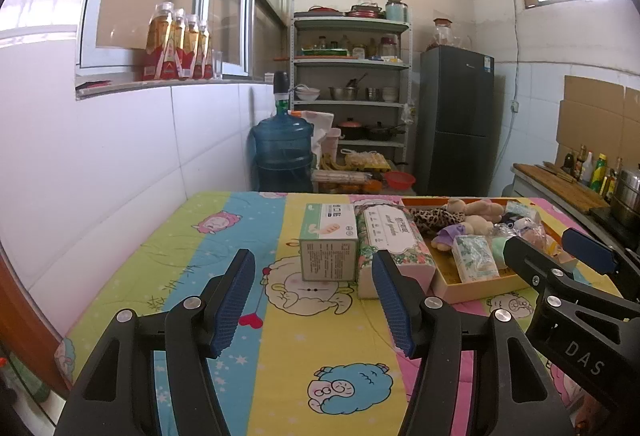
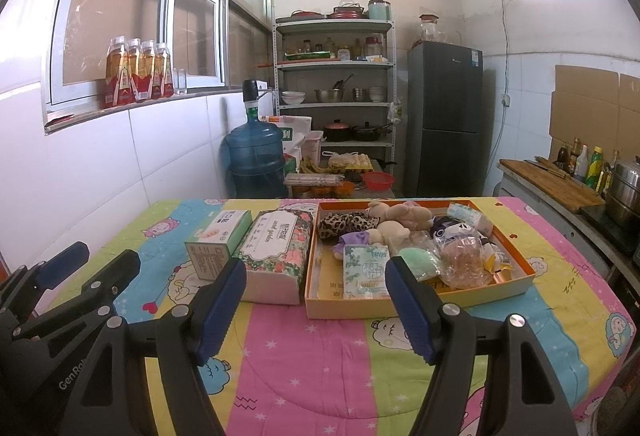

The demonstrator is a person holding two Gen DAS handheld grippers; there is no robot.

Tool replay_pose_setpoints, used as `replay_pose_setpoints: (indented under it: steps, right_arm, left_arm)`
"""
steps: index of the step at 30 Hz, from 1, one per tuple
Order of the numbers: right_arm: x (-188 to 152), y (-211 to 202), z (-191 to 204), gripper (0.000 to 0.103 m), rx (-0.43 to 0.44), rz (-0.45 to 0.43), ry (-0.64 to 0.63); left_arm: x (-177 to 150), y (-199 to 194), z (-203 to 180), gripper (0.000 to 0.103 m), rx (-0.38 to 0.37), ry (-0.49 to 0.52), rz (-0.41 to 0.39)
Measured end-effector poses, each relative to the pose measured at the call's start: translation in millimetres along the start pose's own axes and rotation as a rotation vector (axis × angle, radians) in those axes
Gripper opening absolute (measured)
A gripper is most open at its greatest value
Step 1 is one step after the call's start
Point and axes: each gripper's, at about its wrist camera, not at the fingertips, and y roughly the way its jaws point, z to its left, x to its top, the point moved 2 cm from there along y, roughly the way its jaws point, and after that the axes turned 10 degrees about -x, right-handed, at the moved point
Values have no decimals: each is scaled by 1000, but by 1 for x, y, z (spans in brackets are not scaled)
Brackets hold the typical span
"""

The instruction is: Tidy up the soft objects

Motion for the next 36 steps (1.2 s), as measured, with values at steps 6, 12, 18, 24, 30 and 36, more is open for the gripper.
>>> replay_pose_setpoints:
  steps: [6,12,18,24,30,36]
  right_arm:
    - [0,0,0,72,0,1,1]
    - [0,1,0,72,0,1,0]
    - [-1,1,2,72,2,3,-1]
    - [-1,0,3,72,2,3,-2]
    - [-2,2,4,72,5,6,-3]
    - [-3,2,4,72,6,7,-3]
  left_arm:
    - [0,0,0,63,0,0,0]
    - [0,0,0,63,0,0,1]
    - [0,0,0,63,0,0,-1]
    - [0,0,-1,63,0,0,1]
    - [0,0,-1,63,0,-1,1]
    - [0,0,-1,63,0,-1,1]
